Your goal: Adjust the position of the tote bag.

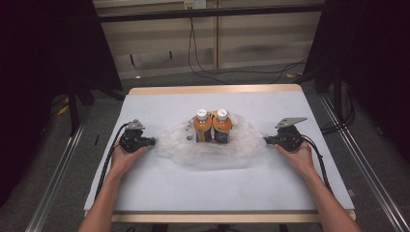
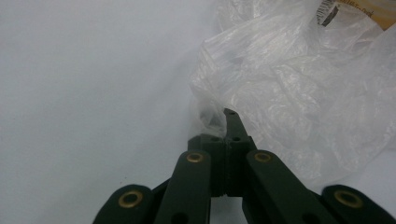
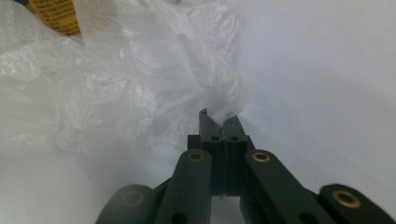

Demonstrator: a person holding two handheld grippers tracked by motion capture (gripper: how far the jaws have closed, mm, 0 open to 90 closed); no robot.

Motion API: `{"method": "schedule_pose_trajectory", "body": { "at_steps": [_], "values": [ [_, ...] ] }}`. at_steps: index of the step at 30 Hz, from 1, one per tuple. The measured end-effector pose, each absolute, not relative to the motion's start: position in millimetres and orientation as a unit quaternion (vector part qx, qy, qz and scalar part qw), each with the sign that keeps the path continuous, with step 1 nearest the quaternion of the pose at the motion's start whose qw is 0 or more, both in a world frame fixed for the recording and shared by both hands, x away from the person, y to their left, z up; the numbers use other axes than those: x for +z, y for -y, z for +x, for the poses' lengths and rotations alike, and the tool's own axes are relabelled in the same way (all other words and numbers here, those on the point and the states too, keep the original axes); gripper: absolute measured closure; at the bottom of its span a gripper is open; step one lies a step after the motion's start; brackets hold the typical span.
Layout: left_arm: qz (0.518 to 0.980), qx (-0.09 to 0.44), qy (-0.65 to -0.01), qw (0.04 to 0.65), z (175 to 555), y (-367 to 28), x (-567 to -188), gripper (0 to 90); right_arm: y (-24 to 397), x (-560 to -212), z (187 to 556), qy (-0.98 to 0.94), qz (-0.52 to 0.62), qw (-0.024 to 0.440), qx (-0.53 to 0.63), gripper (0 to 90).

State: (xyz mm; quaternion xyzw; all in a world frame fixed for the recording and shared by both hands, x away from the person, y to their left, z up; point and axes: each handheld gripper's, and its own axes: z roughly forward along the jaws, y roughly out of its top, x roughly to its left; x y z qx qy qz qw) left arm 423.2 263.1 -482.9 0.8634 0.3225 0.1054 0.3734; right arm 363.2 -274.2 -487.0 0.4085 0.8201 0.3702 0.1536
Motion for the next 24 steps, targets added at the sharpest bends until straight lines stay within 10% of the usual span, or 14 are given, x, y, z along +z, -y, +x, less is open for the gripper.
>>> {"method": "schedule_pose_trajectory", "body": {
  "at_steps": [12, 24],
  "values": [
    [0.847, 0.095, -0.336, 0.400, 420.6, -269.4, -484.8, 80.8, 272.6, -487.1, 361.7, -0.825, 0.400, 0.162, 0.364, 84.9],
    [0.815, 0.113, -0.349, 0.448, 414.0, -277.9, -467.8, 39.1, 279.0, -470.3, 356.4, -0.780, 0.410, 0.165, 0.443, 43.1]
  ]
}}
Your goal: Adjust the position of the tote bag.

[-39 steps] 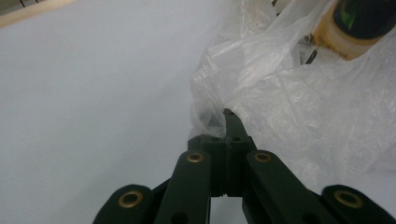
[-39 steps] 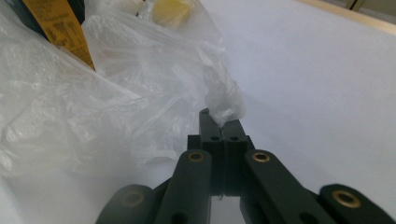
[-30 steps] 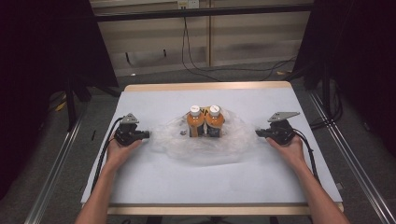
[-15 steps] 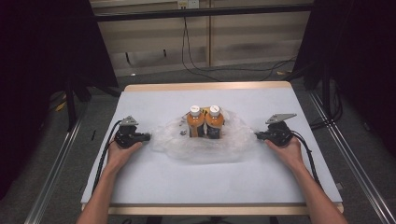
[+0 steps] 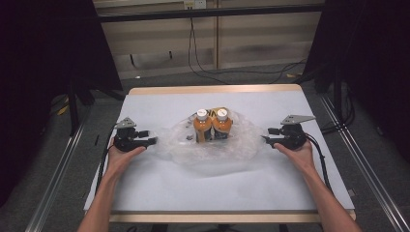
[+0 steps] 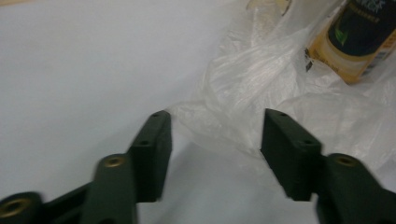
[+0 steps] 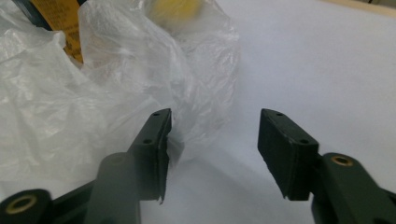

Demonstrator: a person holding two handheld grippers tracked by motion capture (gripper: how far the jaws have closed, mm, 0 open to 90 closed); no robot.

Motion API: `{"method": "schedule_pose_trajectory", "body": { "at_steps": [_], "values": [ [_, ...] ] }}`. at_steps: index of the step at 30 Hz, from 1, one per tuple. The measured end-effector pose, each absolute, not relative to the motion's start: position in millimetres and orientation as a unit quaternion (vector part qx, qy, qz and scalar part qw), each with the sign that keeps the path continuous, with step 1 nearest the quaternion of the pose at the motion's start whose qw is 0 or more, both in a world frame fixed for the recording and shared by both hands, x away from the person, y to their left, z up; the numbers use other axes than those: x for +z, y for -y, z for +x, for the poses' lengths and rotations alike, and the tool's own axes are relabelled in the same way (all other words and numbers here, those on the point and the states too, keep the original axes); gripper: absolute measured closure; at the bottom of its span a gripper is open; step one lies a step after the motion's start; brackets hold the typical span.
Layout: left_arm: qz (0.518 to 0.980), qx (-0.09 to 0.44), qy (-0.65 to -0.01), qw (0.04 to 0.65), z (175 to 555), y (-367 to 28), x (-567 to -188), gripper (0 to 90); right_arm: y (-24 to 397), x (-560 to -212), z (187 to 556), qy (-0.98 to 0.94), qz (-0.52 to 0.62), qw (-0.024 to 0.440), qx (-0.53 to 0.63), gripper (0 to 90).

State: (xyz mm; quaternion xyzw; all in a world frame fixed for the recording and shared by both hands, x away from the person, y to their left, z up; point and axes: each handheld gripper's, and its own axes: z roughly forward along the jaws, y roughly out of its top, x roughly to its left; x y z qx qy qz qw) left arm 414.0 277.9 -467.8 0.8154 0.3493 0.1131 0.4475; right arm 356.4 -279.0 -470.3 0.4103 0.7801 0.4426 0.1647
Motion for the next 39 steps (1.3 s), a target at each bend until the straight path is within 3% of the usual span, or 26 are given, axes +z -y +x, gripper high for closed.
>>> {"method": "schedule_pose_trajectory", "body": {
  "at_steps": [3, 7, 17, 24, 25, 31, 37, 39],
  "values": [
    [0.811, 0.108, -0.349, 0.456, 412.0, -280.1, -464.8, 29.4, 282.7, -464.5, 355.0, -0.766, 0.415, 0.160, 0.464, 32.8],
    [0.797, 0.118, -0.349, 0.478, 408.8, -284.6, -455.9, 25.7, 285.4, -455.8, 351.2, -0.755, 0.413, 0.160, 0.483, 29.0],
    [0.769, 0.124, -0.358, 0.516, 403.9, -300.0, -438.3, 20.6, 292.6, -433.2, 341.0, -0.735, 0.406, 0.171, 0.516, 23.4],
    [0.753, 0.143, -0.355, 0.536, 398.2, -300.0, -421.8, 23.0, 282.7, -419.4, 338.2, -0.738, 0.381, 0.168, 0.531, 25.2],
    [0.752, 0.139, -0.348, 0.542, 397.4, -297.6, -419.0, 25.7, 280.8, -417.1, 337.7, -0.738, 0.380, 0.171, 0.531, 26.5],
    [0.796, 0.124, -0.286, 0.518, 394.4, -265.1, -407.3, 56.8, 261.0, -404.6, 337.7, -0.761, 0.343, 0.169, 0.524, 58.3],
    [0.838, 0.103, -0.233, 0.483, 396.8, -223.5, -408.9, 77.2, 226.9, -407.0, 352.7, -0.812, 0.296, 0.134, 0.484, 87.0],
    [0.850, 0.099, -0.217, 0.469, 398.3, -211.8, -409.2, 79.1, 221.6, -407.4, 355.4, -0.822, 0.290, 0.127, 0.473, 89.7]
  ]
}}
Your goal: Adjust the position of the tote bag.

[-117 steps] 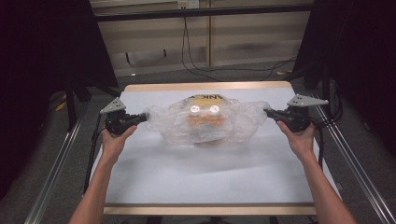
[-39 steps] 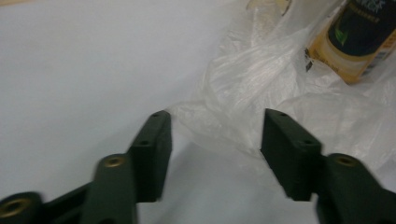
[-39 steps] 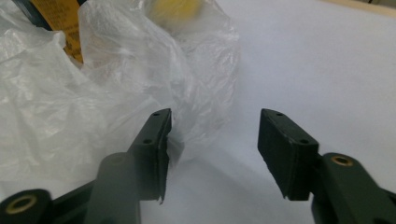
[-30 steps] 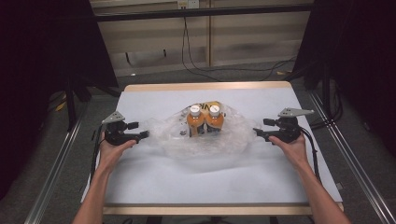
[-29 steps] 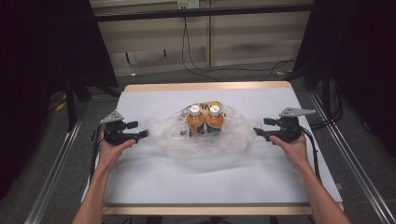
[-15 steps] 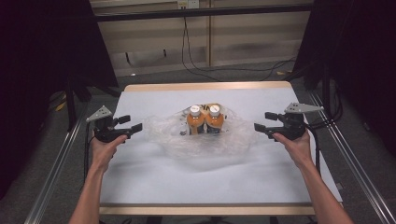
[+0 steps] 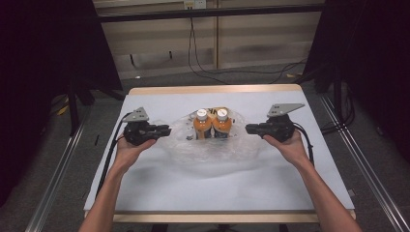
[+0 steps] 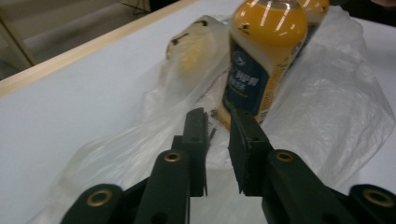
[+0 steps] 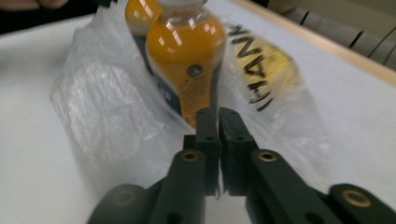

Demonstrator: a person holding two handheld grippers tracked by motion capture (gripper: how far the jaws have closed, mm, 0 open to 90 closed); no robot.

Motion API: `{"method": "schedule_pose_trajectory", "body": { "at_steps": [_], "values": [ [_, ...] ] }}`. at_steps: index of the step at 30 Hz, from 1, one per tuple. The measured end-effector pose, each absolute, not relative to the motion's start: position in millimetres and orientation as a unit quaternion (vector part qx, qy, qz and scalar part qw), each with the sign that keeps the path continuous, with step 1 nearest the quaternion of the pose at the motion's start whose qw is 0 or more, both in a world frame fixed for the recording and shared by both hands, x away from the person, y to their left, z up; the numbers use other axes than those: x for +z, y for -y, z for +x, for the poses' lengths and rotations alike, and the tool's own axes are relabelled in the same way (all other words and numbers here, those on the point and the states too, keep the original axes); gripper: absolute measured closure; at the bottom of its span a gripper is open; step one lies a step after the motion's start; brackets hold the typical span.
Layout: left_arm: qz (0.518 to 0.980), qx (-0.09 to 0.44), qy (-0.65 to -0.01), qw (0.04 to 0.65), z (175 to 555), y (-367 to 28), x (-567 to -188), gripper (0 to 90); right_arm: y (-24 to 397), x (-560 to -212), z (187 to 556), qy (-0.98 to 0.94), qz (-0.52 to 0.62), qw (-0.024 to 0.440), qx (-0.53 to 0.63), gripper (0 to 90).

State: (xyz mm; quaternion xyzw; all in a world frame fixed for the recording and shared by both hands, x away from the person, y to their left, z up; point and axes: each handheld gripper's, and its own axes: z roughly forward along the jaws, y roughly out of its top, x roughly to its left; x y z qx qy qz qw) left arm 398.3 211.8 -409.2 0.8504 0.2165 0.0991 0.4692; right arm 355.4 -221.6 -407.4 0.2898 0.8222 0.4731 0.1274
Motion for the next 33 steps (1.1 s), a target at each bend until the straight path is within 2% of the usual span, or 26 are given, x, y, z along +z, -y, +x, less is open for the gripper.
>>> {"method": "schedule_pose_trajectory", "body": {
  "at_steps": [4, 9, 18, 24, 33],
  "values": [
    [0.870, 0.091, -0.198, 0.442, 404.7, -190.8, -410.1, 89.7, 207.7, -403.0, 368.9, -0.846, 0.270, 0.123, 0.443, 90.0],
    [0.900, 0.081, -0.185, 0.386, 418.6, -170.7, -413.3, 90.0, 190.3, -404.1, 382.9, -0.876, 0.249, 0.111, 0.397, 90.0],
    [0.922, 0.072, -0.184, 0.334, 430.6, -151.7, -430.0, 90.0, 170.4, -417.3, 404.5, -0.907, 0.236, 0.093, 0.335, 90.0],
    [0.933, 0.069, -0.182, 0.303, 433.5, -144.9, -445.1, 90.0, 161.6, -442.7, 411.0, -0.925, 0.233, 0.069, 0.291, 90.0],
    [0.945, 0.067, -0.181, 0.264, 433.4, -153.4, -463.2, 90.0, 159.1, -460.5, 409.7, -0.946, 0.222, 0.072, 0.225, 90.0]
  ]
}}
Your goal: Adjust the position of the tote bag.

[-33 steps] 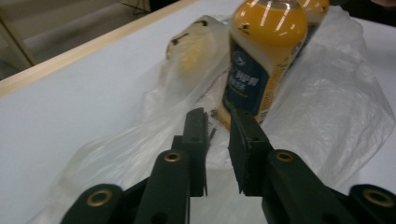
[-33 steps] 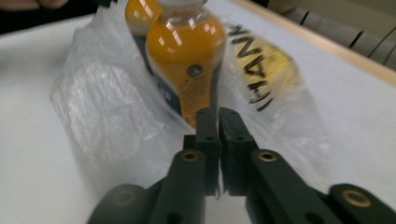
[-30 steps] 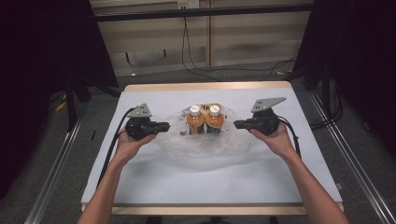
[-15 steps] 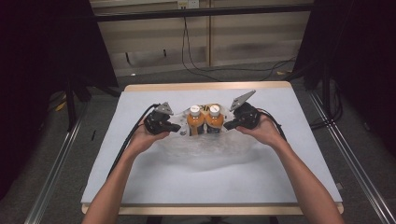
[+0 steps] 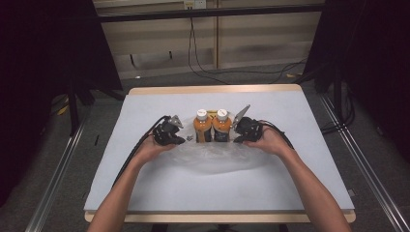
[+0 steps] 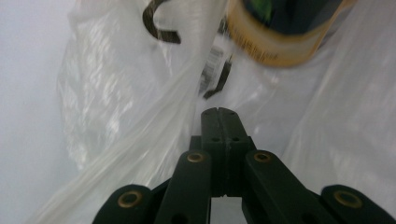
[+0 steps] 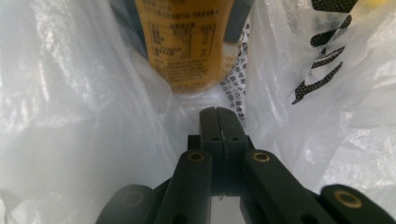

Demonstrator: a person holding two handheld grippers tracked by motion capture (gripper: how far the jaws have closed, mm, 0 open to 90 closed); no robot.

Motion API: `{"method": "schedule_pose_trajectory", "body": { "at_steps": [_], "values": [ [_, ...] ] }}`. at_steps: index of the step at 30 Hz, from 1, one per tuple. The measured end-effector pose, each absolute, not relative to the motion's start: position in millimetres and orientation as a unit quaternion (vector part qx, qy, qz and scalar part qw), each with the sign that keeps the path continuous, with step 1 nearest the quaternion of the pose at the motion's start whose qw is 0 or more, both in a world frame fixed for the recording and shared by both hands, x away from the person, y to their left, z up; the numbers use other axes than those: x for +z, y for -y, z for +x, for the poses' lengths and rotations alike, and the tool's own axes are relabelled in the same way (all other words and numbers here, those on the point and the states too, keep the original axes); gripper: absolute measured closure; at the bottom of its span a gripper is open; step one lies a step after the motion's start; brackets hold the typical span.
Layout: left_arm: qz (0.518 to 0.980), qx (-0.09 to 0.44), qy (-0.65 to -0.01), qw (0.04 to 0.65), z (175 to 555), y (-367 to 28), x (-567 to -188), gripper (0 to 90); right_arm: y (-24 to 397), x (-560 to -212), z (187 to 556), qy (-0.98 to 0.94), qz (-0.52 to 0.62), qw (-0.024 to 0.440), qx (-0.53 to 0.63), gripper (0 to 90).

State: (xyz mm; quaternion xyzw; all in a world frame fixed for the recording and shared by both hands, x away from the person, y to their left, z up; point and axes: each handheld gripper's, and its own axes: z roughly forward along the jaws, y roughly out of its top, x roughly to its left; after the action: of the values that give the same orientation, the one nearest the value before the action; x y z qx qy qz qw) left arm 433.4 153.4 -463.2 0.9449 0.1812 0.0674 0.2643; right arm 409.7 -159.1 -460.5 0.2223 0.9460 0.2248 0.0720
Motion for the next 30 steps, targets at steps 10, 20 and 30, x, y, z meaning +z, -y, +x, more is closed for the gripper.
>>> {"method": "schedule_pose_trajectory", "body": {
  "at_steps": [10, 20, 30],
  "values": [
    [0.955, 0.100, -0.161, 0.230, 424.4, -165.2, -461.1, 90.0, 175.9, -456.3, 403.0, -0.958, 0.216, 0.096, 0.164, 90.0],
    [0.950, 0.097, -0.182, 0.234, 439.5, -179.9, -462.4, 90.0, 207.4, -456.7, 407.0, -0.950, 0.257, 0.114, 0.138, 90.0],
    [0.950, 0.114, -0.186, 0.222, 444.5, -186.4, -462.0, 90.0, 218.6, -458.7, 415.6, -0.942, 0.272, 0.140, 0.141, 90.0]
  ]
}}
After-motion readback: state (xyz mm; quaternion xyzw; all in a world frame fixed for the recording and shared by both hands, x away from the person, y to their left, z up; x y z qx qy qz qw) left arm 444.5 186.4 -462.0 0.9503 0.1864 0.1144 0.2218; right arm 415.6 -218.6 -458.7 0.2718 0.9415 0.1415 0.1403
